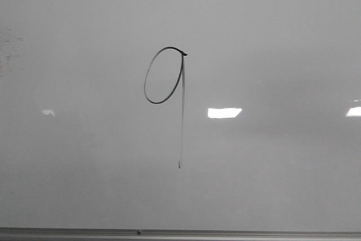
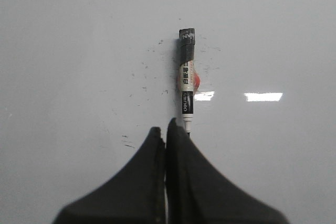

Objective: Write number 9 on whiteboard

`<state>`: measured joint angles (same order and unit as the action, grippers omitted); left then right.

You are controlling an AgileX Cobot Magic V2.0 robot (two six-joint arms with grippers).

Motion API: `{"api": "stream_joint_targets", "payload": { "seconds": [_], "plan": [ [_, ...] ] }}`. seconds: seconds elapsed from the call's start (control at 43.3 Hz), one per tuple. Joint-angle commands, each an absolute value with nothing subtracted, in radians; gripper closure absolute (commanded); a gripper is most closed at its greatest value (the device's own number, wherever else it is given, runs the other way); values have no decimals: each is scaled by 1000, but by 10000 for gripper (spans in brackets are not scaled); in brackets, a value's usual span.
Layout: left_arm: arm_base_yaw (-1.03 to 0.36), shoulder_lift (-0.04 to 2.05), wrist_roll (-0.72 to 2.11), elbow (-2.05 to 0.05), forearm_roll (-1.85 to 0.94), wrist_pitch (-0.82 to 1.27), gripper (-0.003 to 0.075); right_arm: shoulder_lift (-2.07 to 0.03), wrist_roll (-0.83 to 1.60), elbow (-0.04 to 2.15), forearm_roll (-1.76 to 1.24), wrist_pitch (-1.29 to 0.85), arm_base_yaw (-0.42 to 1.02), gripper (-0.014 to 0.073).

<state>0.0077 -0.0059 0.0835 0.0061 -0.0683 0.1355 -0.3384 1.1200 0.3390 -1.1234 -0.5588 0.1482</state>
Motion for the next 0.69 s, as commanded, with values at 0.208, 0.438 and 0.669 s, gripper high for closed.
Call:
{"api": "stream_joint_targets", "payload": {
  "seconds": [0.208,0.438,0.669],
  "plan": [
    [10,-24,72,8,-69,53,739,-346,1122,365,-1168,-530,143,663],
    [10,-24,72,8,-69,53,739,-346,1123,365,-1167,-517,143,663],
    [10,-24,72,8,-69,53,739,-329,1044,365,-976,-226,140,663]
  ]
}}
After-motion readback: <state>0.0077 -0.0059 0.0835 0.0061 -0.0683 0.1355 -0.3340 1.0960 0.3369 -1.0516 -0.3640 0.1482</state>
